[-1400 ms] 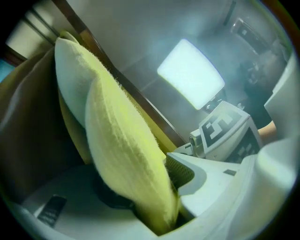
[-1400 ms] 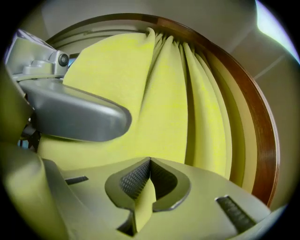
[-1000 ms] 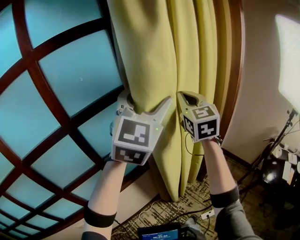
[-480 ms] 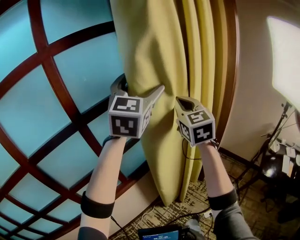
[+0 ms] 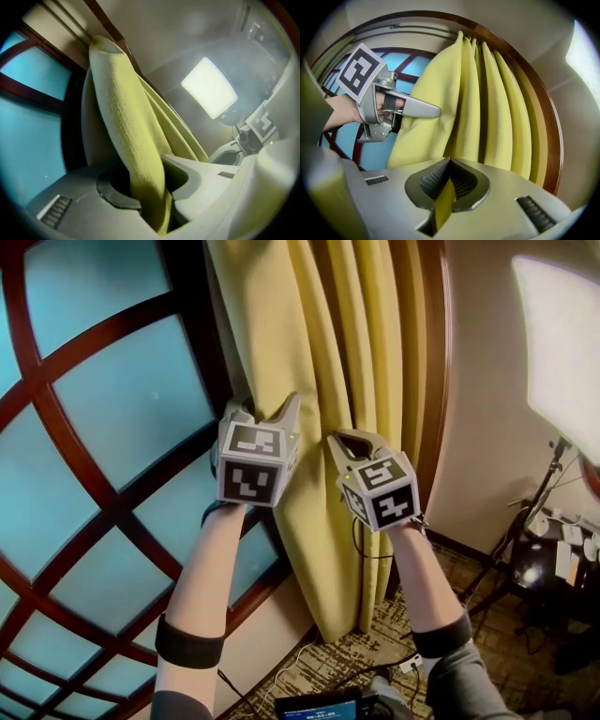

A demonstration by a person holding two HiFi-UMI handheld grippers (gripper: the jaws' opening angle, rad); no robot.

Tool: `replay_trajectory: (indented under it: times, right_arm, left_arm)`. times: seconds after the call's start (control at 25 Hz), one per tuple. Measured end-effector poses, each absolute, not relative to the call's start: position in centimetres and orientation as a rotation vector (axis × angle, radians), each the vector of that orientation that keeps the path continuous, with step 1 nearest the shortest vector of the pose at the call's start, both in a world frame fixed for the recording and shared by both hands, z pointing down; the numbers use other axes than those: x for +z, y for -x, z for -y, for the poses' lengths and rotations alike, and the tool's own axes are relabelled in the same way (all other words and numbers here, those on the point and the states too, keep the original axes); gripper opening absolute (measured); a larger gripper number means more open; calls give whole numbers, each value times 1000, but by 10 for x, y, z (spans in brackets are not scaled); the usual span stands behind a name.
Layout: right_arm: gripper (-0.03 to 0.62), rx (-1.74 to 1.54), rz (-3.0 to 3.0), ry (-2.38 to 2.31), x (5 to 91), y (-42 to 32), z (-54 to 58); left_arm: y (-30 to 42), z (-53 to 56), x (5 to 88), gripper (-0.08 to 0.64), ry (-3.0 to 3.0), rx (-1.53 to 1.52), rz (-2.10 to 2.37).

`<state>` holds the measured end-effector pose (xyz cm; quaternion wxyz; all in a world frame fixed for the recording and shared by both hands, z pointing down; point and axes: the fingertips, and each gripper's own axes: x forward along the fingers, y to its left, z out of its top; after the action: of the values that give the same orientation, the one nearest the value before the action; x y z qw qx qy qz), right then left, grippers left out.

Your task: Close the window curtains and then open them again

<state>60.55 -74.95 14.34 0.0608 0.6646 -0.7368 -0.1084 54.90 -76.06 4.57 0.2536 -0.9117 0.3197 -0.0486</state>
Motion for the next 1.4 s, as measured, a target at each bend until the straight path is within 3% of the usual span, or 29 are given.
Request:
replay_trajectory:
  times: [0.12, 0.2, 0.84, 1.4]
  right_arm:
    - [12, -343, 2230, -1986, 143, -621, 757]
    - [12, -350, 2236, -1969, 143, -630, 760]
    - [14, -482, 2339, -1743, 125, -661, 790]
    - [12, -514, 2239, -1871, 108, -716, 851]
  left_arm:
    - [-565, 769, 41, 52, 2483, -93, -902]
    - [-569, 778, 36, 31, 2489, -59, -945]
    - [-634, 803, 28, 18, 2457, -63, -954]
    - [-710, 831, 14, 15, 2422, -128, -703]
